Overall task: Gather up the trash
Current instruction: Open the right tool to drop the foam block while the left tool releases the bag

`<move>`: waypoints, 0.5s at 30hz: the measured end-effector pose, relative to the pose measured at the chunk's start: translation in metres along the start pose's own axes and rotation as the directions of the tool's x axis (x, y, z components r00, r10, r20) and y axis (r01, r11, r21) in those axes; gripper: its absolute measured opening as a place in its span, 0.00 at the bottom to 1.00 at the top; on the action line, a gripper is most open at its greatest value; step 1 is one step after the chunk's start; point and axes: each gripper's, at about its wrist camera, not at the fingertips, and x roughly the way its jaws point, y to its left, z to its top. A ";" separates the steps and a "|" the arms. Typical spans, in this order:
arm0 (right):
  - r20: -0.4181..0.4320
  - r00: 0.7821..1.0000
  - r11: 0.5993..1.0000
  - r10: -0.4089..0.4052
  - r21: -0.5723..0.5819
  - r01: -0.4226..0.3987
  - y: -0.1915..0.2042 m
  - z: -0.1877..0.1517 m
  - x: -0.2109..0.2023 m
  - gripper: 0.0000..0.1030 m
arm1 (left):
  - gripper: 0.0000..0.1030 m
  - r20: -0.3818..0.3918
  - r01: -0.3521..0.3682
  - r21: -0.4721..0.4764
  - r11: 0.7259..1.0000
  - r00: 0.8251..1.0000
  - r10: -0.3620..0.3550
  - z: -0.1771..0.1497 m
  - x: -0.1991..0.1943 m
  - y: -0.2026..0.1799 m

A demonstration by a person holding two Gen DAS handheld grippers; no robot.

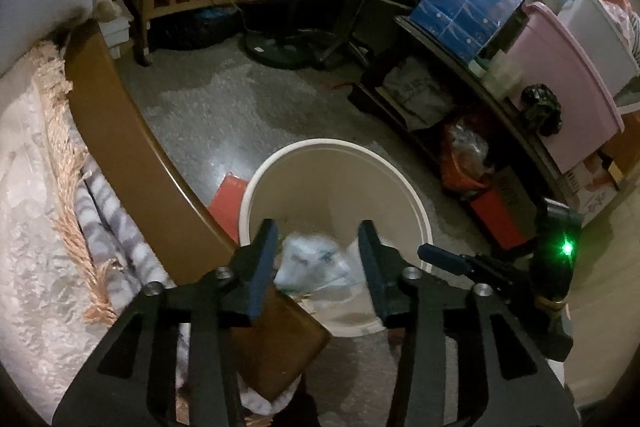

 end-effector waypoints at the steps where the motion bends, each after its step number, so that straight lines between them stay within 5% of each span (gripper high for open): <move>1: -0.002 1.000 1.000 -0.001 0.003 0.001 0.000 0.000 0.001 0.53 | 0.42 -0.001 -0.001 -0.003 1.000 1.000 0.001 -0.001 0.000 0.001; 3: -0.006 1.000 1.000 -0.004 0.007 0.004 0.000 0.000 0.003 0.65 | 0.42 -0.003 -0.005 -0.009 1.000 1.000 0.005 -0.001 -0.002 0.003; 15: -0.032 0.998 0.998 0.045 -0.036 -0.046 0.028 -0.005 0.005 0.65 | 0.42 0.023 -0.136 0.009 0.991 0.990 0.136 -0.013 -0.031 0.020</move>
